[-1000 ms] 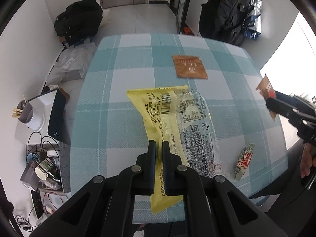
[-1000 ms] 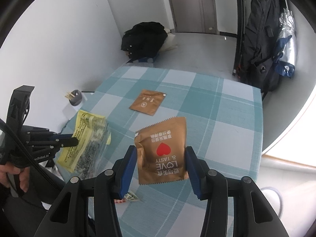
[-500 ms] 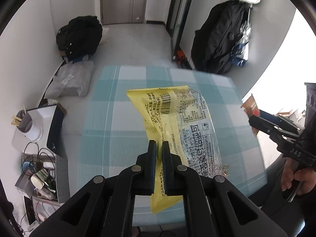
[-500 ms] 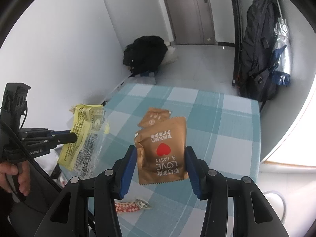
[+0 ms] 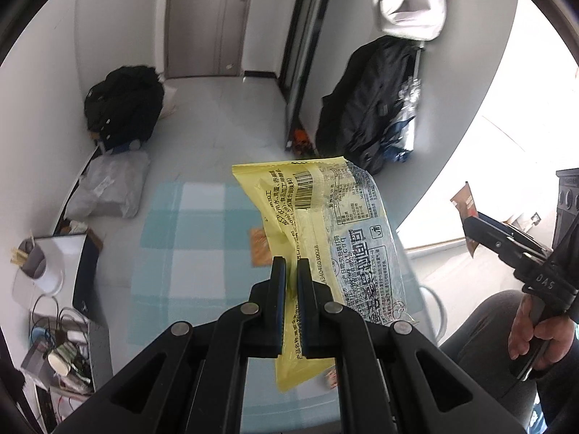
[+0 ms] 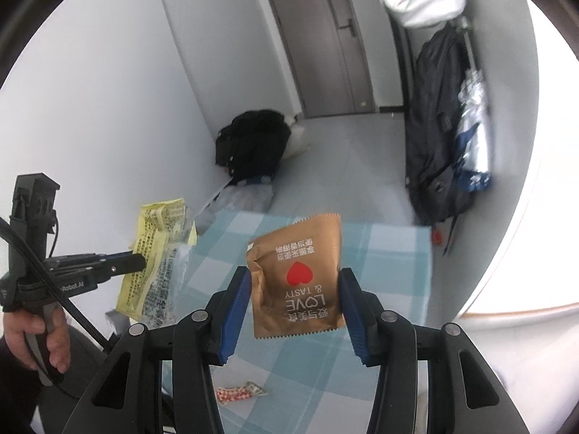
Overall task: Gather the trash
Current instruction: 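Carry the yellow wrapper with the left tool while the right tool carries the sachet to the bin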
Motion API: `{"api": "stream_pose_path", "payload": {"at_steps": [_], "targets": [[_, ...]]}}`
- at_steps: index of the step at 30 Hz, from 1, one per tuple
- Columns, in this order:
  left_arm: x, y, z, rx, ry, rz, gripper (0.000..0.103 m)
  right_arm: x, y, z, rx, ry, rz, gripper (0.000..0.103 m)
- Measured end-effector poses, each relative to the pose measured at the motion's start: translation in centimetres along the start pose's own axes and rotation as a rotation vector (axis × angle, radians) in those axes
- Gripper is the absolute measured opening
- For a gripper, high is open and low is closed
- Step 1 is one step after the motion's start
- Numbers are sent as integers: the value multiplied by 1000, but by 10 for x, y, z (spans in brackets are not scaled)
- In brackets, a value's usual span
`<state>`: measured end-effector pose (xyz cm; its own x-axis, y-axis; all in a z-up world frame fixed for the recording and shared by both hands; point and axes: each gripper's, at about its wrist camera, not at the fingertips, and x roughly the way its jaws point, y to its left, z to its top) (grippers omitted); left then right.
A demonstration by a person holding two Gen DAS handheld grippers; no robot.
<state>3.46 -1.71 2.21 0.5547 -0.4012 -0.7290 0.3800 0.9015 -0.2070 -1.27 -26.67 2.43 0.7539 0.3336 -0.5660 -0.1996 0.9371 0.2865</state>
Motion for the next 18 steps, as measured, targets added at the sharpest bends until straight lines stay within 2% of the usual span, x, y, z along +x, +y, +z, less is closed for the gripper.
{"api": "stream_pose_path", "payload": {"at_steps": [10, 18], "targets": [[1, -77, 31, 101, -37, -108, 2, -83, -54, 23, 61, -130, -79, 48], [22, -151, 43, 205, -10, -226, 2, -144, -118, 8, 164, -186, -199, 48]]}}
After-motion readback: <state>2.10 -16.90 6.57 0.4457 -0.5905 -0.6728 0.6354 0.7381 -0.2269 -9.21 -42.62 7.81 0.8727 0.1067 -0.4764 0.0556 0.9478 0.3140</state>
